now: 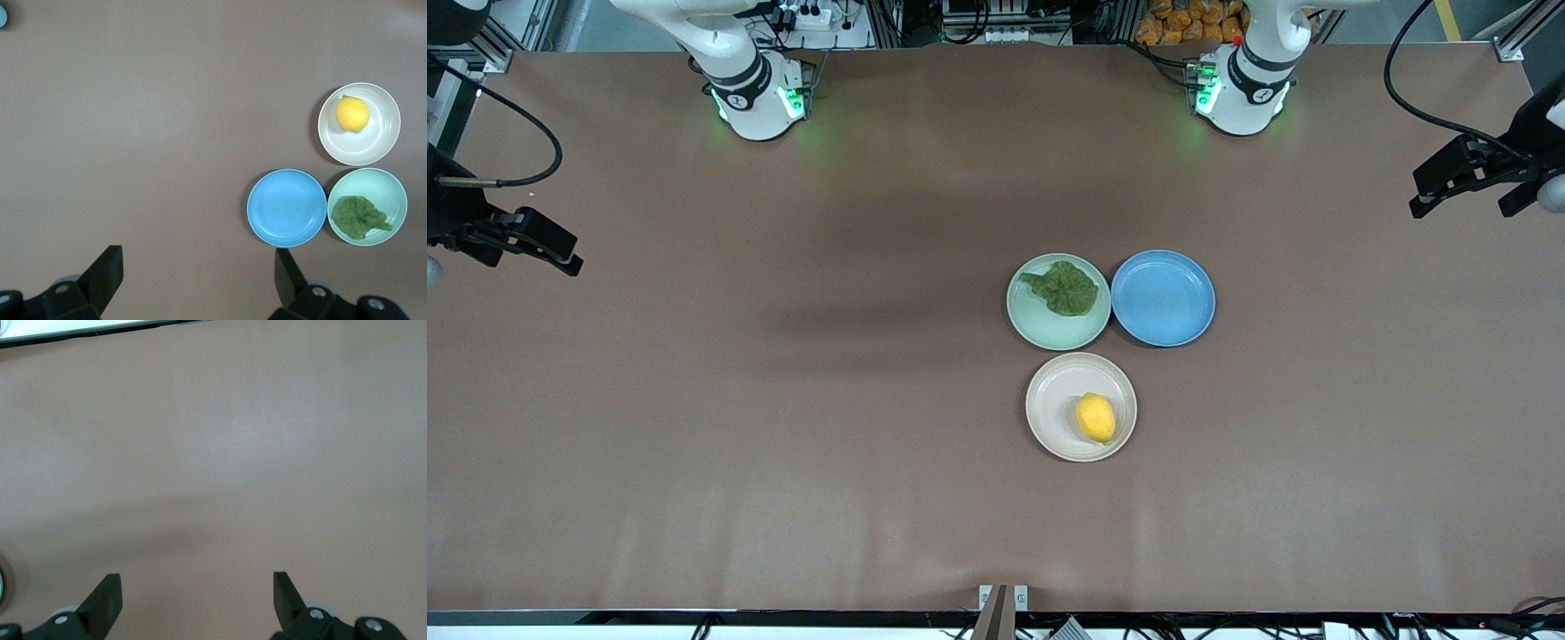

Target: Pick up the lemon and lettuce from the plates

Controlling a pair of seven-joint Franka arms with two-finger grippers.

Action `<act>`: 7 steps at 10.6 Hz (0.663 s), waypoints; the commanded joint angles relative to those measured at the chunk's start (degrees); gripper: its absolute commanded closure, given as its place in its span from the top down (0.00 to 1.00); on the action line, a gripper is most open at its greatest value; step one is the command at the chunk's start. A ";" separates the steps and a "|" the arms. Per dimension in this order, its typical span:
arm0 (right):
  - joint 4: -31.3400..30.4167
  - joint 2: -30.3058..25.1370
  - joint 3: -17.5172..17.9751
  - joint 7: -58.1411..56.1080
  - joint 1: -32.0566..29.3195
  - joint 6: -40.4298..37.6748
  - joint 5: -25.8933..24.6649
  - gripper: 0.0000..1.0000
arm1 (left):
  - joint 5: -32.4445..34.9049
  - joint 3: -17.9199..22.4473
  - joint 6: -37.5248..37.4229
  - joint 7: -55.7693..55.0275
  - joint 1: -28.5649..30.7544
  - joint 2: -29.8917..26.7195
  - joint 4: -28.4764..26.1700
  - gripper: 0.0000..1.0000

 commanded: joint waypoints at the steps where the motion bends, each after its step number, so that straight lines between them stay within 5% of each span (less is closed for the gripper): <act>1: -0.88 -0.77 0.13 -0.27 -0.45 0.48 -0.18 1.00 | 0.69 -0.11 -1.04 1.56 -0.25 -0.13 0.42 1.00; 7: -0.79 -0.86 0.30 0.25 -0.01 0.23 -0.18 1.00 | 0.60 0.16 -1.04 1.66 0.10 0.48 0.42 1.00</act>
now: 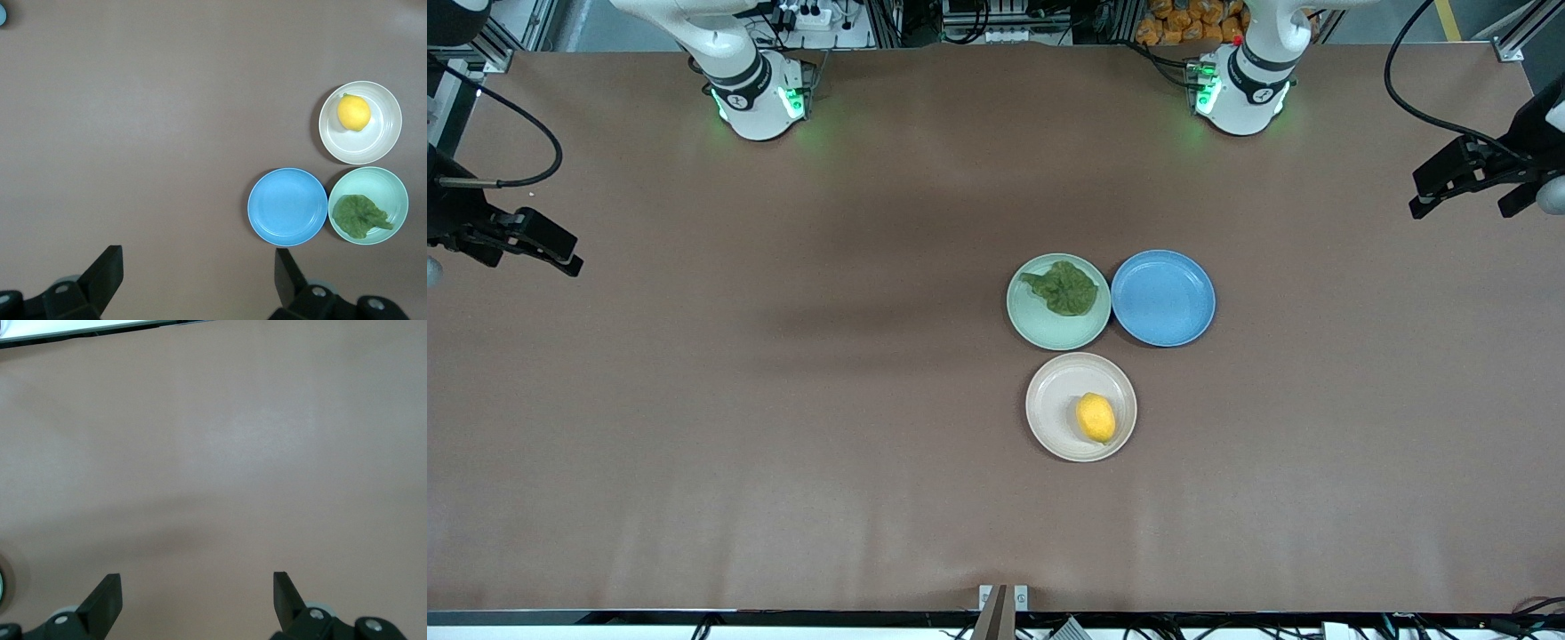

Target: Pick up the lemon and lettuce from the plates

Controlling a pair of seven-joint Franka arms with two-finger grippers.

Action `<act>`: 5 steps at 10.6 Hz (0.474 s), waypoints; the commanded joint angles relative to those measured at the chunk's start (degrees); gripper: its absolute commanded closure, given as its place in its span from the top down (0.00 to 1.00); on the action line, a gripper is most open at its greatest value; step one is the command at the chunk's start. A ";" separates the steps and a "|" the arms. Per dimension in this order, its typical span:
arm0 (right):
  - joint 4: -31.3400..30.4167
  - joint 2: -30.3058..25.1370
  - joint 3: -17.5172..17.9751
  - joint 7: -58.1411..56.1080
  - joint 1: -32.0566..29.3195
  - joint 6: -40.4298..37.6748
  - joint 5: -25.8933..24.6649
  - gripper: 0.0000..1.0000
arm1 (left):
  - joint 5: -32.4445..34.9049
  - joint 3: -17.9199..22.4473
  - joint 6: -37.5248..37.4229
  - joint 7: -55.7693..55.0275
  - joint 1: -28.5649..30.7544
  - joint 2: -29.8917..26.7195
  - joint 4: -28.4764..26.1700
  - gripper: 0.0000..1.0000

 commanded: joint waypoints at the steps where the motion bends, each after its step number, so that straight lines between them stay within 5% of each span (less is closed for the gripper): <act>1: -0.78 -0.94 0.26 0.32 0.04 0.14 -0.18 1.00 | 0.86 0.15 -0.90 1.51 0.18 0.34 0.48 1.00; 5: -0.52 -1.03 0.61 2.07 0.83 0.32 0.26 1.00 | 0.69 0.24 -0.90 1.42 0.01 1.30 0.39 1.00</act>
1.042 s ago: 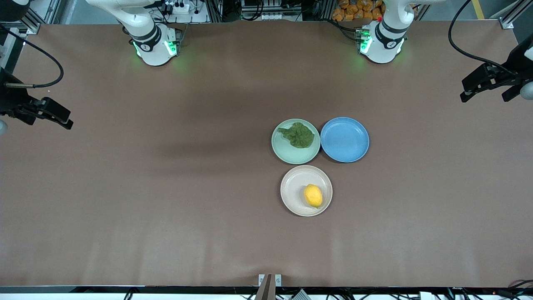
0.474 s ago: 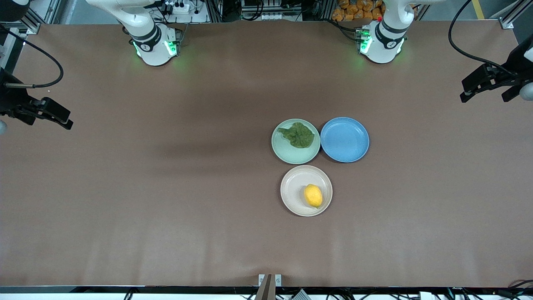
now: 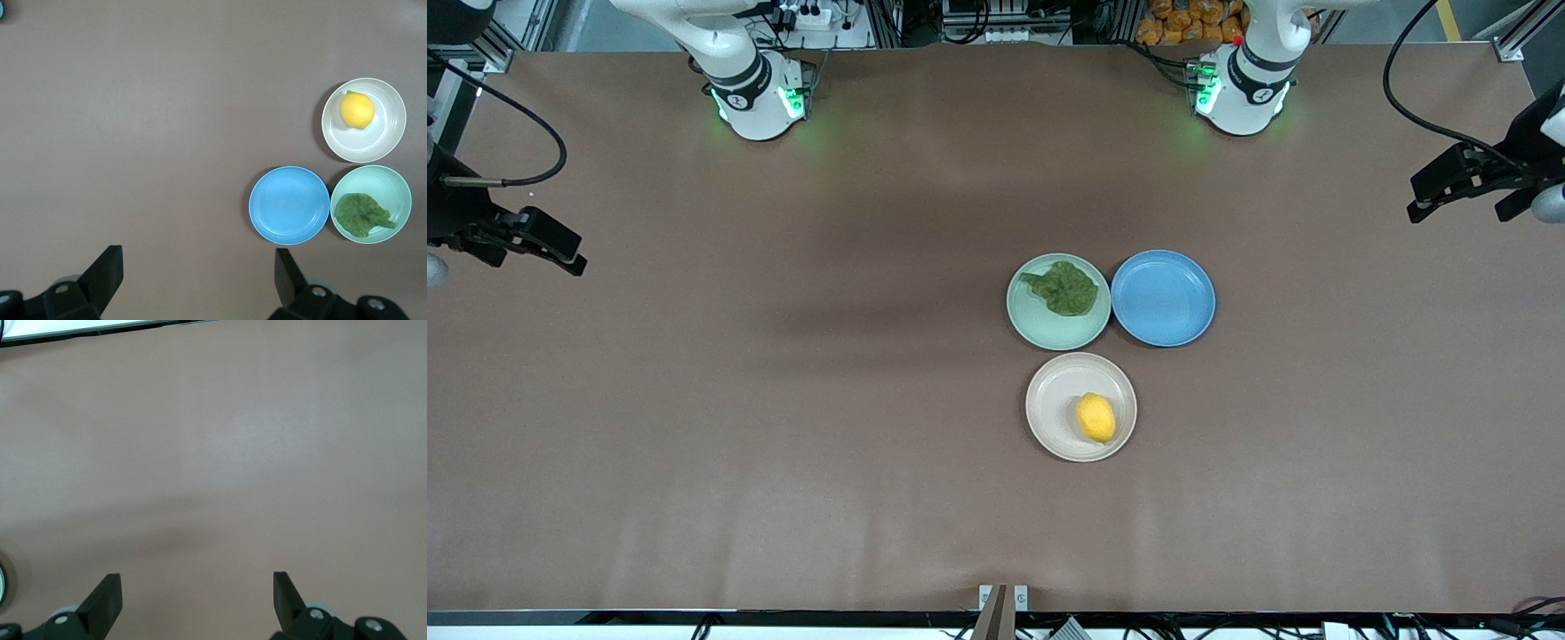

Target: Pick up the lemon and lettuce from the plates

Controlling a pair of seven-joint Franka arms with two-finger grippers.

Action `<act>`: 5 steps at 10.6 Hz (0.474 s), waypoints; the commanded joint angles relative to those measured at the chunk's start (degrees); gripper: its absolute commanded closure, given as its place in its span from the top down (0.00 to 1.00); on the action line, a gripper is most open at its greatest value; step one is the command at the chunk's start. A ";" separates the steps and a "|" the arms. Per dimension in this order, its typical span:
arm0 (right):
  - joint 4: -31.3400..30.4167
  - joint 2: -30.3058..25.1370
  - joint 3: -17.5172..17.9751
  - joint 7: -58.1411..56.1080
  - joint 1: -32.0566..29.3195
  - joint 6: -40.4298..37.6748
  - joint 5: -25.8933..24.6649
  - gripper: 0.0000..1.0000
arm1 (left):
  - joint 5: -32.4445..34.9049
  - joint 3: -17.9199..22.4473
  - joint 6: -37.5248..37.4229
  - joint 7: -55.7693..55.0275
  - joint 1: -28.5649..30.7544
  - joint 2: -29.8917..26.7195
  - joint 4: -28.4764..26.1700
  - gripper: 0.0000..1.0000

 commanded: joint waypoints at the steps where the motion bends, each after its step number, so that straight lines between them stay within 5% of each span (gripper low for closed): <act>1: -0.54 -0.89 0.31 3.10 1.52 0.75 0.18 1.00 | 0.69 -0.02 -0.86 1.37 -0.39 1.21 0.58 1.00; 5: -0.54 -0.71 0.31 3.64 2.15 0.67 0.27 1.00 | -0.28 -0.11 0.45 0.67 -0.30 6.38 0.41 1.00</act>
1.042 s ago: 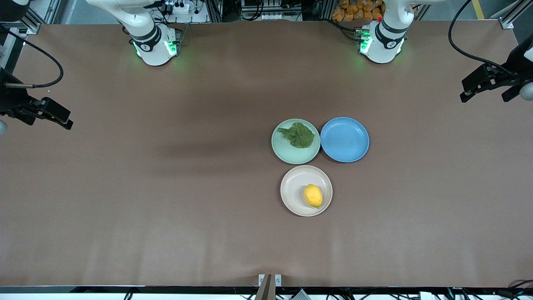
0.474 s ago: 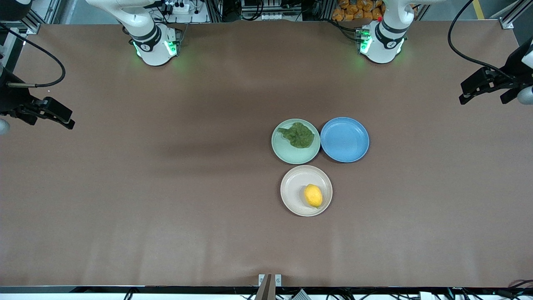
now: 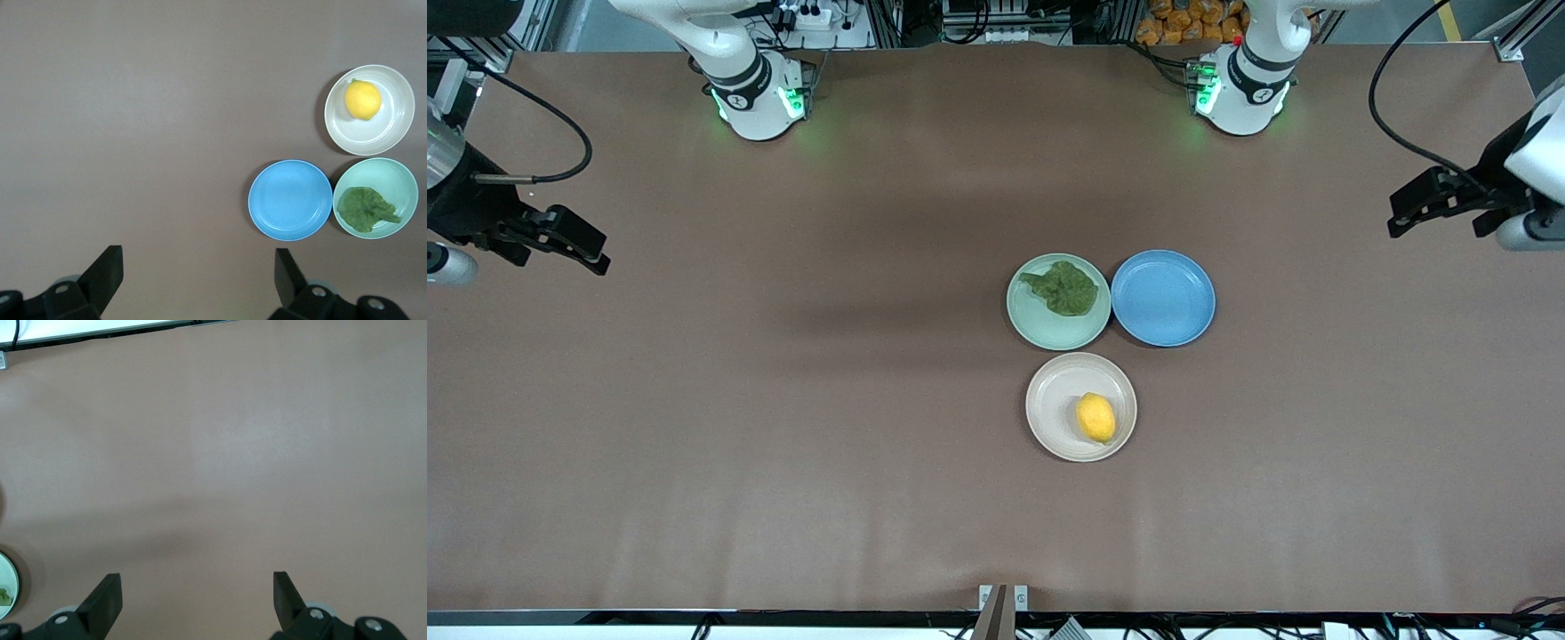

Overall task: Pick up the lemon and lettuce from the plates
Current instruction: 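Reach the left gripper to the lemon while the right gripper reaches the lettuce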

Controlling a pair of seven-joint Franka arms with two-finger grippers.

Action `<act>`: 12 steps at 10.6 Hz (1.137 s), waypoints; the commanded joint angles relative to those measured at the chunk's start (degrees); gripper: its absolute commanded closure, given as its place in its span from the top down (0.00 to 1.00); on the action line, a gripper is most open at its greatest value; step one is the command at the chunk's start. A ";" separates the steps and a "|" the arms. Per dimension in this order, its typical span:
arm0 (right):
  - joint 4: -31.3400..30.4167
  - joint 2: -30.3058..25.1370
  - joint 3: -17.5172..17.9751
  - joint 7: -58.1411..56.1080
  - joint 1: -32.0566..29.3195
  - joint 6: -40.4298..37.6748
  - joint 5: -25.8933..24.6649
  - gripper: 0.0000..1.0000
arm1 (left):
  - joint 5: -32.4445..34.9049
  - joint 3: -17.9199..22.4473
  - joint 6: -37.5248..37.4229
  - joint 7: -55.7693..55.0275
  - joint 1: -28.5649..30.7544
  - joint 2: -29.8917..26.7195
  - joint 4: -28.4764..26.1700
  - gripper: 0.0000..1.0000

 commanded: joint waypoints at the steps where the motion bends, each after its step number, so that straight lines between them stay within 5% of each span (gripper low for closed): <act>1: -0.55 -0.80 -0.08 0.99 0.21 0.02 0.24 1.00 | -0.45 0.04 1.87 0.21 -0.38 6.04 0.94 1.00; 7: -0.73 -0.36 0.27 1.25 3.89 0.28 0.33 1.00 | -4.40 -0.13 17.95 -14.01 -4.25 17.21 1.03 1.00; 12: -0.64 2.27 0.27 13.26 10.65 1.68 0.33 1.00 | -6.52 -0.22 31.22 -29.10 -9.77 25.56 1.12 1.00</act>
